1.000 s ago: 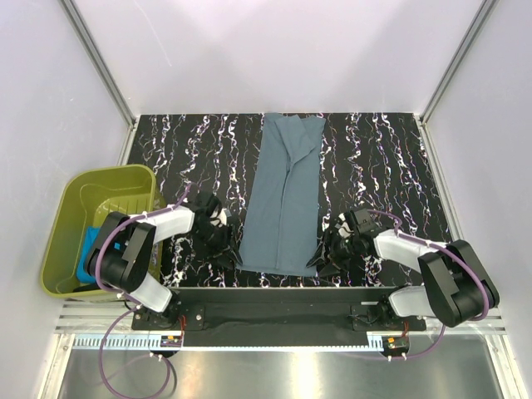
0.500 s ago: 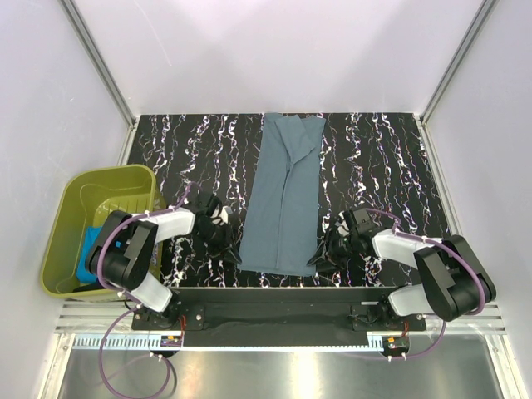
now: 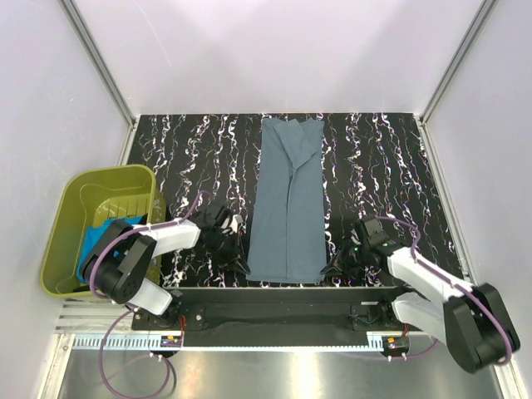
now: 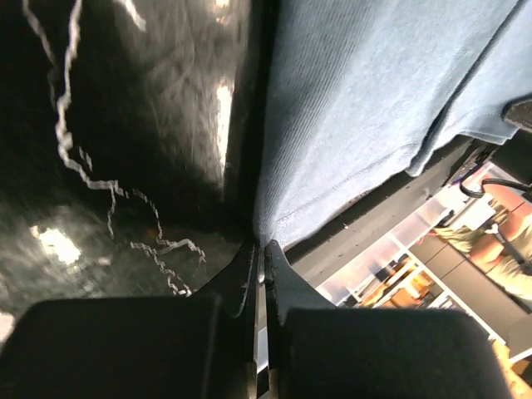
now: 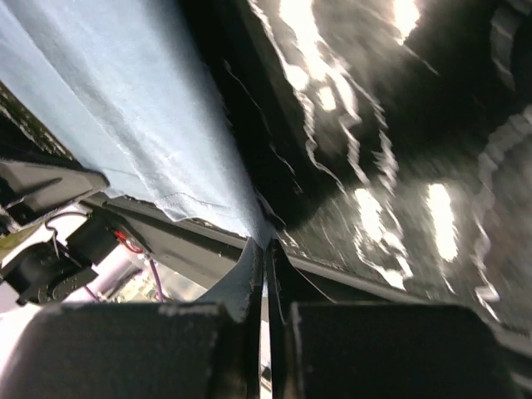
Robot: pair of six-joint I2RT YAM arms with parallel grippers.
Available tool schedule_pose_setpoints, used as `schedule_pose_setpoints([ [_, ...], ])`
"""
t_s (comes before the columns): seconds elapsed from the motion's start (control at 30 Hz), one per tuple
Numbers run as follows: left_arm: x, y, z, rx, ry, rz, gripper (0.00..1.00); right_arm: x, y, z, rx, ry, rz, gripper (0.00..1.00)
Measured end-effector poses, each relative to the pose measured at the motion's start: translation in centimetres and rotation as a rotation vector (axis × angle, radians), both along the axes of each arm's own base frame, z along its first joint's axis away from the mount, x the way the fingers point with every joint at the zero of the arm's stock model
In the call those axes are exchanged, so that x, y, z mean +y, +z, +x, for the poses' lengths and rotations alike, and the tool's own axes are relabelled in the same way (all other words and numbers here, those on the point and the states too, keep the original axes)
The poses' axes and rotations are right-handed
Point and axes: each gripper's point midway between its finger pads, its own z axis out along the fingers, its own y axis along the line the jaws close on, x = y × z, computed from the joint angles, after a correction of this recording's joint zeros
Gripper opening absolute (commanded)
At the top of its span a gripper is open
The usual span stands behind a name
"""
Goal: Fold and stack the t-shirts
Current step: Fold the tshirt
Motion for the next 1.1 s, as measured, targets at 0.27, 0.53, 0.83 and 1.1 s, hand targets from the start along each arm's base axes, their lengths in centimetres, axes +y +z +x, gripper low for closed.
schedule_pose_setpoints([
  [0.27,-0.7,1.8,0.7,-0.023,0.034,-0.036,0.0,-1.1,1.6,-0.3,0.03,-0.043,-0.066,0.0],
  [0.53,-4.4,8.8,10.8,-0.204,0.101,-0.144,0.0,-2.3,4.5,8.6,0.016,-0.102,-0.104,0.0],
  [0.83,-4.6,9.1,24.9,-0.285,0.238,-0.161,0.0,-3.7,5.7,23.1,-0.082,-0.079,-0.083,0.0],
  [1.1,-3.3,6.9,28.6,-0.249,0.305,-0.139,0.0,-2.9,5.2,28.3,-0.108,-0.028,-0.044,0.0],
])
